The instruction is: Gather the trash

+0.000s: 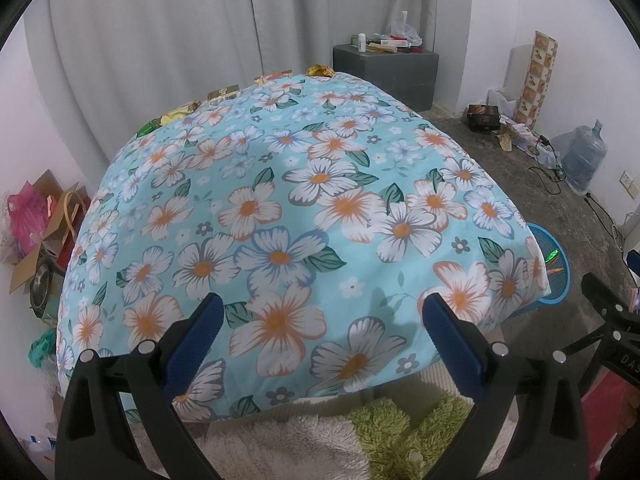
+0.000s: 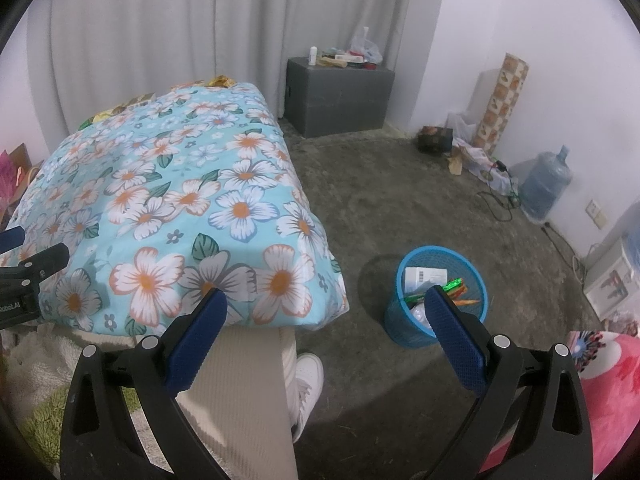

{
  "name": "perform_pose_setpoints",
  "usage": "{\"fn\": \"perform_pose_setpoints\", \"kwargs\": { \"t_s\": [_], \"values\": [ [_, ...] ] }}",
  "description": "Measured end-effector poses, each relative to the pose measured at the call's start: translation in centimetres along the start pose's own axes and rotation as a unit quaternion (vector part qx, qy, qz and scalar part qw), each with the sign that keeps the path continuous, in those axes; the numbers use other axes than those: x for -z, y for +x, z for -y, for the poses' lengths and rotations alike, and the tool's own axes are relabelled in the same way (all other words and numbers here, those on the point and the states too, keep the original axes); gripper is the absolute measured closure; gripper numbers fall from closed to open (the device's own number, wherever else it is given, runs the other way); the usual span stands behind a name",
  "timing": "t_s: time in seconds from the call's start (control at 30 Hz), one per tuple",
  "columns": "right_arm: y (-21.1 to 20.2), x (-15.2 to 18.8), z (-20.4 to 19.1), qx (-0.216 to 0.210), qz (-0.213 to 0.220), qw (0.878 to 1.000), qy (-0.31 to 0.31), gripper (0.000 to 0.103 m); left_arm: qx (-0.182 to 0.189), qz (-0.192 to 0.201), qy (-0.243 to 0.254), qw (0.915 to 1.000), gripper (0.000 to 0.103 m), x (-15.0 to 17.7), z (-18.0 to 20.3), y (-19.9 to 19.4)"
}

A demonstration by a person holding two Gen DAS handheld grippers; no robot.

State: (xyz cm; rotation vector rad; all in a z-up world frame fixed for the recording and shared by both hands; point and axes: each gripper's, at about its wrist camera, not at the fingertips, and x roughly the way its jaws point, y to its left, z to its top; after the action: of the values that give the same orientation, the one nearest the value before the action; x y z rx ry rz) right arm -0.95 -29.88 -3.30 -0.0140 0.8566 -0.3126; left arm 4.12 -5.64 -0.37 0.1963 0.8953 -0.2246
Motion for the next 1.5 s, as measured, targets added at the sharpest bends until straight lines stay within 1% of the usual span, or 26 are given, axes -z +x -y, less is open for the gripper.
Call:
{"fn": "perform_pose_setpoints", "kwargs": {
  "t_s": [1.5],
  "values": [
    [-0.1,-0.13,-0.23,-0.002,0.001,1.0,-0.005,0.008,0.0,-0.001,0.001,1.0,0.006,-0.09,-0.16,0.14]
  ]
}}
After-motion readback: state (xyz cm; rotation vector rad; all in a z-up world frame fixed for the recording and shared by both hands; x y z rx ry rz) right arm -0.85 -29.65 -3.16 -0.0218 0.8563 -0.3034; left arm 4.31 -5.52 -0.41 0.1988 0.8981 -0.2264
